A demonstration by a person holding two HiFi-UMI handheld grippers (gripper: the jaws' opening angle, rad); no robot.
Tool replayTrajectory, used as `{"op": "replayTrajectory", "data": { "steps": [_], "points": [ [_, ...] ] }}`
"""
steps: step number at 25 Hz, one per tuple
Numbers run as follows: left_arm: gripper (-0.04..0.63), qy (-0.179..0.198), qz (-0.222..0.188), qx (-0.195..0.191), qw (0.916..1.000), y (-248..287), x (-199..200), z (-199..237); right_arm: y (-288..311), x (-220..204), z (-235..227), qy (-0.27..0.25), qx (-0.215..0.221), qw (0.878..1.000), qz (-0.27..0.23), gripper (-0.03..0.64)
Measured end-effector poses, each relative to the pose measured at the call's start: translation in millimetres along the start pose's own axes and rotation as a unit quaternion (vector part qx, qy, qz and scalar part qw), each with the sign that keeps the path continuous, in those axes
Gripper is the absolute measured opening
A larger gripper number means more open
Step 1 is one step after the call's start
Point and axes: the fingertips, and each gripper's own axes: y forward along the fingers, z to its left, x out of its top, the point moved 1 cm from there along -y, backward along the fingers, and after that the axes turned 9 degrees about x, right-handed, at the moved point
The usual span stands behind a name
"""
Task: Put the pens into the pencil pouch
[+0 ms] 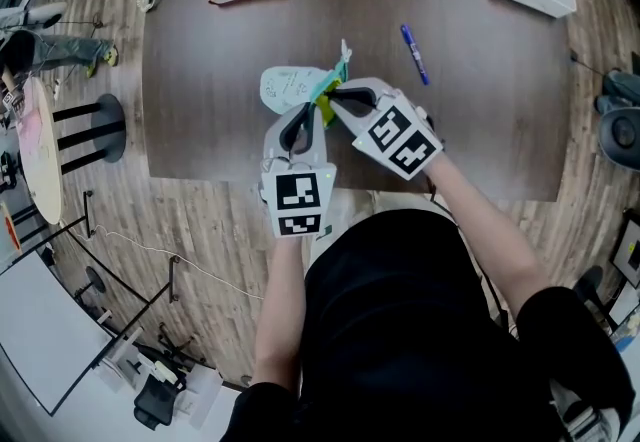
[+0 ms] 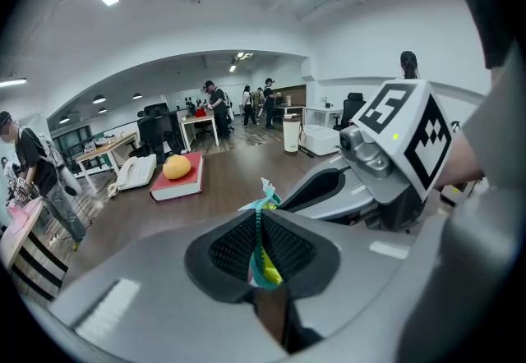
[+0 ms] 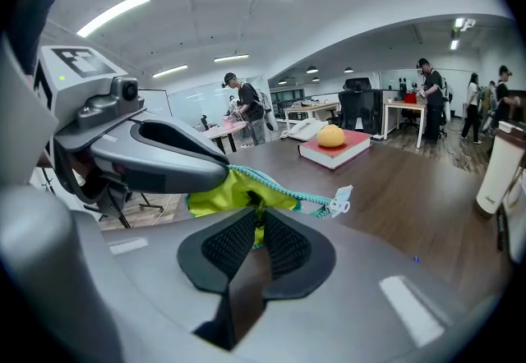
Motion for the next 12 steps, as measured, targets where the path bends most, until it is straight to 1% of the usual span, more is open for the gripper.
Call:
{"op": "replayTrajectory", "data": {
  "steps": [12],
  "points": [
    [0.017,-0.002,0.0,0.005,1.0,-1.4,0.8,4.0,2.3,1.1,-0.7,-0.006,0.0,1.0,0.003,0.044]
  ]
}}
